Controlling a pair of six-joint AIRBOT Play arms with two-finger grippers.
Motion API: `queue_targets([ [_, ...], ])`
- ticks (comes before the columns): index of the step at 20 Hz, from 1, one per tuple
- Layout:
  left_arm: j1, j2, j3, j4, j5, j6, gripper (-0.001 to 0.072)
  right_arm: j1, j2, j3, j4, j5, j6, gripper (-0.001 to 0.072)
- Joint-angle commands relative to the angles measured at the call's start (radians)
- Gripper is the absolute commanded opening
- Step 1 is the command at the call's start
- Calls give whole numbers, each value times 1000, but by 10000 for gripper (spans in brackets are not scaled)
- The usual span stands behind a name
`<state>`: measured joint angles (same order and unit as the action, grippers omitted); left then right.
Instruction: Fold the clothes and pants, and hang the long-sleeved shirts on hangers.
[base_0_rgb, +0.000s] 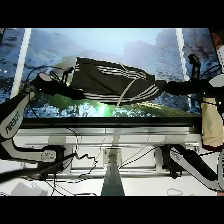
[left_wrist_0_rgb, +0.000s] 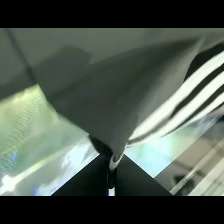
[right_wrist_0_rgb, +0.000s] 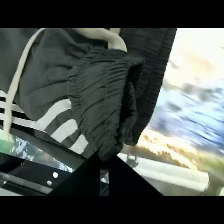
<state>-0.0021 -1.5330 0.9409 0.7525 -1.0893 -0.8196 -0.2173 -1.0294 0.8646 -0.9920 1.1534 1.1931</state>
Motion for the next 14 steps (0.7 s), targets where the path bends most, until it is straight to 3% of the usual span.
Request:
queue_targets([
  [1, 24, 60, 92, -52, -38, -3, 12, 0, 1, 47, 4, -14, -1, 23],
  [8, 117, 314, 302, -249, -49, -3, 12, 0, 10, 266, 33, -16, 0, 24],
  [14, 174, 514, 307, -268, -24, -11, 12, 0, 61, 378, 239, -17, 2, 24],
])
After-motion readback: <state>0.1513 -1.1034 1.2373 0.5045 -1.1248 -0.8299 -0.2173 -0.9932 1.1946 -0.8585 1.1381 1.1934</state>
